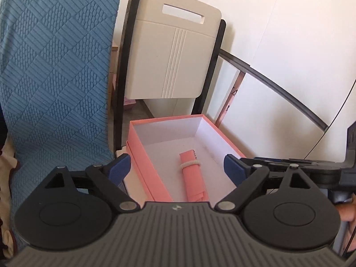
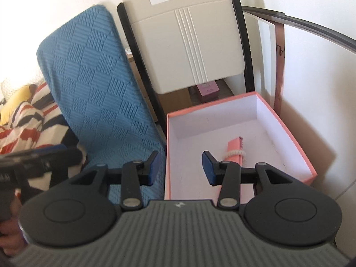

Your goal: Organize objects

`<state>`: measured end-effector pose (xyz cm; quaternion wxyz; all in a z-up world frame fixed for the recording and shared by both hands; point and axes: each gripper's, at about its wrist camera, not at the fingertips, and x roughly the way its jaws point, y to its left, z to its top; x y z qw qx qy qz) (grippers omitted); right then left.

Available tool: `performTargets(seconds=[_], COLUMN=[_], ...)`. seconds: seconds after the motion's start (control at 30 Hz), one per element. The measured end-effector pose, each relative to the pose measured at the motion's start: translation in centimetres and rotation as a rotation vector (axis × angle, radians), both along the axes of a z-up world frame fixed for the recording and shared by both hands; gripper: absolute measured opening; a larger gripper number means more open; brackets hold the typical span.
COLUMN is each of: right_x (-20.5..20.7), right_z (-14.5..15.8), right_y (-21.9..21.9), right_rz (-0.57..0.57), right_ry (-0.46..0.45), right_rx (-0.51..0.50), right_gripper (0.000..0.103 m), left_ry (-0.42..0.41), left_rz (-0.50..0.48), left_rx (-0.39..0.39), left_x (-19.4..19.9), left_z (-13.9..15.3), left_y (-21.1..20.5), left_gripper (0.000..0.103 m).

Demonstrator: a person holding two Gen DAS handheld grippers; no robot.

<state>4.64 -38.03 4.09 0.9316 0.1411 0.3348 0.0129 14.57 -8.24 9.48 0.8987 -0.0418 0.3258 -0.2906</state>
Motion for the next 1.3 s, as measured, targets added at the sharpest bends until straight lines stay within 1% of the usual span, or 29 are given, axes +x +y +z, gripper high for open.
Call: performTargets(seconds=[0.1,0.17,0.33,0.4,0.5,0.73,0.77,0.8,0.87,0.9,0.93,1.07,1.3], right_x=[-1.5,-2.5,-4.4,-4.8,-5.0,-4.8,-4.7,-4.6,-4.6,-4.6,-4.7,-4.6,-4.2], right_z=[-0.8,-1.3,-2.6,-3.0,-3.6,-4.3,-4.4,-4.5,-4.5,-4.5,-4.6,-4.7,-4.8], right_y=[0.3,0.3,0.7,0.7,1.0,1.4,1.4,1.2,1.1,1.0,0.9,0.7,0.8], right_rz=[-0.002,-0.017,-0.04,-0.051,-0.053,-0.053,-0.053,-0.053,-0.056,-0.062,-0.072,-0.089,-0.086], right_ry=[0.015,0.021,0.031,0.039,0.055,0.077,0.08,0.084,0.086,0.084,0.084,0.088,0.096], right_rx=[-0.014,-0.01,-0.022,-0.016,-0.018,-0.01,-0.008,0.0,0.011,0.007,0.002,-0.001,-0.007], right_gripper=[0.045,0.045,0.045,0.045,0.045,0.045,0.047,0.051,0.094,0.1,0.103,0.103,0.103], left_ry=[0.002,0.02,0.067,0.076,0.078,0.075,0.074,0.074,0.071,0.071,0.069,0.06,0.059], left_rz=[0.017,0.03,0.072,0.085,0.089,0.077,0.077,0.077,0.078,0.078,0.078,0.08,0.08], left_rx=[0.019,0.021,0.041,0.045,0.055,0.064,0.068,0.07,0.069,0.068,0.067,0.067,0.074], left_x=[-0.9,-1.2,-1.8,-1.8,-2.3,-2.7,-2.7,-2.7,-2.7,-2.7,-2.7,-2.8,-2.9], left_z=[-0.7,-1.4,-3.4,-3.8,-4.0,-4.2,-4.2,-4.2,-4.2,-4.1,-4.1,-3.8,-3.8], left_y=[0.4,0.6,1.0,1.0,1.0,0.5,0.4,0.4,0.5,0.6,0.6,0.6,0.4], left_gripper=[0.097,0.1,0.101,0.101,0.103,0.103,0.103,0.103,0.103,0.103,0.103,0.103,0.103])
